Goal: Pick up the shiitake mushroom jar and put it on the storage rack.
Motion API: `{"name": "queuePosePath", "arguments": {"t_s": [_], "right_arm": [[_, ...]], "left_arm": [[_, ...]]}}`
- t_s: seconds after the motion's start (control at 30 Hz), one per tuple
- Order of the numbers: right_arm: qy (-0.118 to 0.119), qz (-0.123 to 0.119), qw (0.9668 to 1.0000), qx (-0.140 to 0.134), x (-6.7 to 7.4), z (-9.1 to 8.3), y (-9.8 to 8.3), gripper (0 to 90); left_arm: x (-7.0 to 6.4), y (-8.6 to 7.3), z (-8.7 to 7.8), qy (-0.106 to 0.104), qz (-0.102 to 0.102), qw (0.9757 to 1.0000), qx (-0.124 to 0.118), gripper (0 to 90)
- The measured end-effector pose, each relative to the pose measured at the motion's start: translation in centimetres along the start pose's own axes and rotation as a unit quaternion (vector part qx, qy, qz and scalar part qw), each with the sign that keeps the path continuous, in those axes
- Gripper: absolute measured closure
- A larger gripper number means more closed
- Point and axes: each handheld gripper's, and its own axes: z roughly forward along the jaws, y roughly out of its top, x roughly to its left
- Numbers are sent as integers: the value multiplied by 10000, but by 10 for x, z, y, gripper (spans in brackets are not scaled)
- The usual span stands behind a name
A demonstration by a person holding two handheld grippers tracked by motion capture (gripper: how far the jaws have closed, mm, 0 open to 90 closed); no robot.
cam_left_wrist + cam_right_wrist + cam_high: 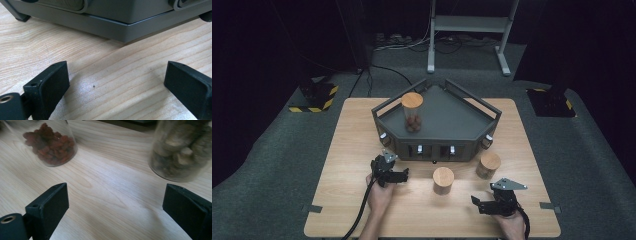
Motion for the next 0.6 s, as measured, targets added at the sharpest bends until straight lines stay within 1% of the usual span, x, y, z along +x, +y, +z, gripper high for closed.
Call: {"name": "queuePosePath", "arguments": {"t_s": [0.13,0.17,0.23,0.4,0.43,0.6], "right_arm": [[92,-56,9999,-29,4,3,2,65],[152,-101,9998,-18,7,6,4,66],[191,-145,9997,-3,10,9,6,66],[297,-199,9994,-16,17,14,9,67],[363,-239,9991,-21,20,17,11,67],[493,-306,9983,-19,28,24,15,67]], "left_arm": [[0,0,0,0,-1,10000,-1,57],[0,0,0,1,1,10000,1,57],[0,0,0,0,-1,10000,-1,57],[0,0,0,1,0,10000,1,57],[0,0,0,0,-2,10000,-1,57],[0,0,0,-1,0,10000,-1,57]]}}
